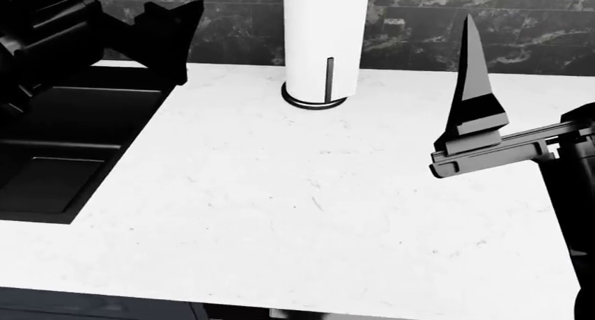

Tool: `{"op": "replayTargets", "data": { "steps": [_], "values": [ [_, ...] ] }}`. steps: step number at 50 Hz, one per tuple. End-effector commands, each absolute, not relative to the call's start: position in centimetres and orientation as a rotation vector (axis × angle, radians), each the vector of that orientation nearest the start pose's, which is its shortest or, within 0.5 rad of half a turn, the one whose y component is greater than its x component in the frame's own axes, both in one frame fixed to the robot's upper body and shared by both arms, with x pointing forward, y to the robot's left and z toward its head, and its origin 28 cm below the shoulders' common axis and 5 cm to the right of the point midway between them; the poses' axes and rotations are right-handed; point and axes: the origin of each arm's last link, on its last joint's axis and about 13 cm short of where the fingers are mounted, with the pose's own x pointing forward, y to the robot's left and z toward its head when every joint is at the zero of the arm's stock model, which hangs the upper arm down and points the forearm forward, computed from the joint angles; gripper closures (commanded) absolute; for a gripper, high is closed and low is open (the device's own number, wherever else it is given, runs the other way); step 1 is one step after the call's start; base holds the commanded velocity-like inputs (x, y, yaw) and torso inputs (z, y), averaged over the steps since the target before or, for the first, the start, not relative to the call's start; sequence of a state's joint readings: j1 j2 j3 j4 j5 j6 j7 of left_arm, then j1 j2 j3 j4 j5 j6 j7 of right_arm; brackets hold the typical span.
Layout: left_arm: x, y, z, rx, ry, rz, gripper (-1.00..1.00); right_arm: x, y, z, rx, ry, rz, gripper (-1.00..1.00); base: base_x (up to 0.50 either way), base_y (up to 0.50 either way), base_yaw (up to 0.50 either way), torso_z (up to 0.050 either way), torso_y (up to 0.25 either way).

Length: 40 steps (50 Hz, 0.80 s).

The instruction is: Pick the lemon, brussel sprout from the counter and place them in the cabinet. Then close the cabinet.

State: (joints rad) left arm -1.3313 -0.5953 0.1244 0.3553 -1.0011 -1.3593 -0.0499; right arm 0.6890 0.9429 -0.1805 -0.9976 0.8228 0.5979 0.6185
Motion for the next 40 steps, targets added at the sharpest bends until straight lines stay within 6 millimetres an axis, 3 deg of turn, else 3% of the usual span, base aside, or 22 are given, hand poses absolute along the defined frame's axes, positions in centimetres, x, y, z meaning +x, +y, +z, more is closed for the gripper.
{"op": "replayTargets", "data": {
  "steps": [1, 14, 27, 40],
  "values": [
    [25.9, 27.3, 35.7, 0.231, -0.139, -0.437, -1.00, 17.6, -14.0, 27.9, -0.322, -0.707, 0.111, -1.00, -0.15, -0.03, 0.00, 0.000, 0.000],
    [25.8, 27.2, 35.8, 0.230, -0.141, -0.439, -1.00, 17.7, -14.1, 27.6, -0.318, -0.698, 0.114, -1.00, -0.10, -0.16, 0.00, 0.000, 0.000],
    [25.7, 27.3, 35.7, 0.226, -0.143, -0.434, -1.00, 17.5, -14.1, 27.6, -0.316, -0.704, 0.126, -1.00, 0.31, -0.17, 0.00, 0.000, 0.000],
    [24.1, 27.4, 35.7, 0.184, -0.187, -0.326, -1.00, 17.2, -14.4, 28.3, -0.323, -0.719, 0.111, -1.00, 0.00, 0.00, 0.00, 0.000, 0.000]
  ]
}}
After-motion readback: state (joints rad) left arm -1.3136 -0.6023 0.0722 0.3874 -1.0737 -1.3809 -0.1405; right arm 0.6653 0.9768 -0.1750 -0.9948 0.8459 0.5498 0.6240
